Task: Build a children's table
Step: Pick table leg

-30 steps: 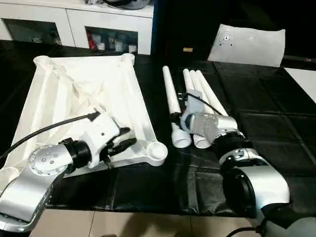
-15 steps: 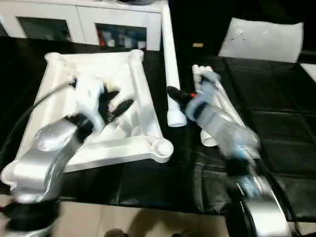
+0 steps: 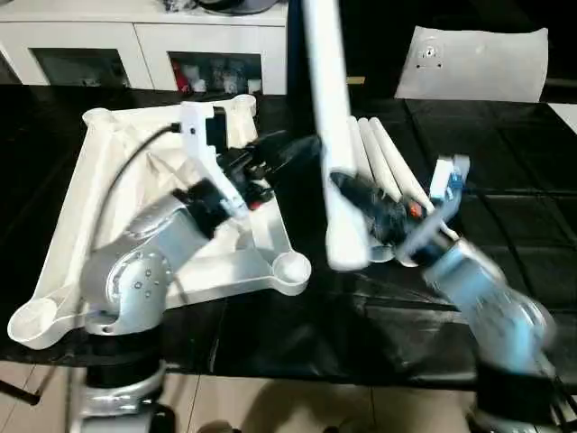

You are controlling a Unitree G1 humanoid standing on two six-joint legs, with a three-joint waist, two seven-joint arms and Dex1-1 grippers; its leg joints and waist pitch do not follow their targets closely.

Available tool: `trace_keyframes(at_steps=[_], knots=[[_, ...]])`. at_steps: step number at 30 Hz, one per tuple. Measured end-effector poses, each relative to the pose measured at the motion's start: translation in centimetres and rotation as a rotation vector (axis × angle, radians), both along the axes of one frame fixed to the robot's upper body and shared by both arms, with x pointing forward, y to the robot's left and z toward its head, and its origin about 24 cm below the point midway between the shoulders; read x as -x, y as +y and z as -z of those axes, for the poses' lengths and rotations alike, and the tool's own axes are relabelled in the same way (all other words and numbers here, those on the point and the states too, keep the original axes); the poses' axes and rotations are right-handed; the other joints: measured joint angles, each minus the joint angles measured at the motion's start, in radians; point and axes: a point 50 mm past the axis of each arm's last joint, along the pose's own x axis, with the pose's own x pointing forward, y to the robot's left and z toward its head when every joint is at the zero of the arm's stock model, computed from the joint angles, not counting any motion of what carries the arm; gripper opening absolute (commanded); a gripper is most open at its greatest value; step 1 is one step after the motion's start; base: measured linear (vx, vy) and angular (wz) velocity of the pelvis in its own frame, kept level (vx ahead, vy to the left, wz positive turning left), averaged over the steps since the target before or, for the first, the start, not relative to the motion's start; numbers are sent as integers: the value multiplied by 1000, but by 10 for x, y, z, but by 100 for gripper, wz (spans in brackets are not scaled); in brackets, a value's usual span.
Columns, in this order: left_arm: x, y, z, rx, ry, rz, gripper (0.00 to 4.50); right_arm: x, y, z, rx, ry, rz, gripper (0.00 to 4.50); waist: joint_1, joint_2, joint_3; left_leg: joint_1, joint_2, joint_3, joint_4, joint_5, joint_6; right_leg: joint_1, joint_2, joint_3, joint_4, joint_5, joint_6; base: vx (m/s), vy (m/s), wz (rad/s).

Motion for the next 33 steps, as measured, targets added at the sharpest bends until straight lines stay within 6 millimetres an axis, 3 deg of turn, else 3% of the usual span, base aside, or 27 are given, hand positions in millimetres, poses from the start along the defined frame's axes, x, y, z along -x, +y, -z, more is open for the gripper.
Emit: trace_keyframes(at_steps=[7, 8, 12, 18, 33], knots=[[5, -3, -6, 47, -12, 58, 320, 6, 3, -6, -8, -22, -73, 182, 7, 0, 0, -3, 0, 0, 1, 0, 1, 0, -1, 0, -2, 1, 1, 0, 0, 0], [6, -3, -6, 48, -14, 64, 292, 7, 3, -6, -4, -21, -81, 182, 8, 0, 0, -4, 0, 0, 0, 1, 1, 0, -1, 0, -3, 1, 3, 0, 0, 0], [8, -1, -8, 93, -17, 99, 280, 10, 5, -6, 0, -30, -118, 182, 8, 0, 0, -5, 0, 0, 0, 1, 1, 0, -1, -1, -6, 2, 4, 0, 0, 0], [10, 0, -7, 110, -13, 139, 214, 13, 5, -8, 15, -52, -145, 182, 8, 0, 0, -5, 0, 0, 0, 0, 1, 0, -1, -1, -6, 2, 4, 0, 0, 0], [18, 3, -2, -32, -125, 210, 190, 16, 10, 1, 96, -59, -191, 180, 9, 0, 0, -5, 1, 0, 1, 1, 1, 0, -2, -1, -5, 3, 4, 0, 0, 0]])
